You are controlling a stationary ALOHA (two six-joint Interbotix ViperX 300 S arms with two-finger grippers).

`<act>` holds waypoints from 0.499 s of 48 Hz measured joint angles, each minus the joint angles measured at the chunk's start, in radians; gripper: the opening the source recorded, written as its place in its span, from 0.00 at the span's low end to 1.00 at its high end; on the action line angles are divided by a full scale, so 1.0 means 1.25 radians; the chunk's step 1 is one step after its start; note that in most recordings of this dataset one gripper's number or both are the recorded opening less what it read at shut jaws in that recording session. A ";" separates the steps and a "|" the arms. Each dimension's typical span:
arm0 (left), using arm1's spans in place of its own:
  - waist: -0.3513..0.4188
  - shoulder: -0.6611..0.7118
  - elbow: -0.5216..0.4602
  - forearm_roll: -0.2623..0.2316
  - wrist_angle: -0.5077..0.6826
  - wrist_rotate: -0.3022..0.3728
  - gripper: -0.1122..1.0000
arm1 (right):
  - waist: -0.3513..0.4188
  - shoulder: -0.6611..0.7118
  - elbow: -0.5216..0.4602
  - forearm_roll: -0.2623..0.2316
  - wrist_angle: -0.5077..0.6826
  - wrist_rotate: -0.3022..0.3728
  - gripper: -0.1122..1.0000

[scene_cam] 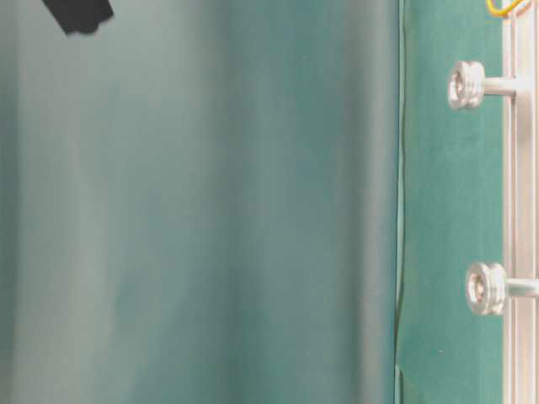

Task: Hook the rubber onto the shaft.
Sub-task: 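Open the right gripper and move it over the orange rubber band, then lower the right gripper and pinch the band's near edge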

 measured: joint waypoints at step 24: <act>0.000 0.000 0.000 0.000 0.000 -0.001 0.10 | 0.001 0.018 -0.016 0.001 -0.002 0.000 0.98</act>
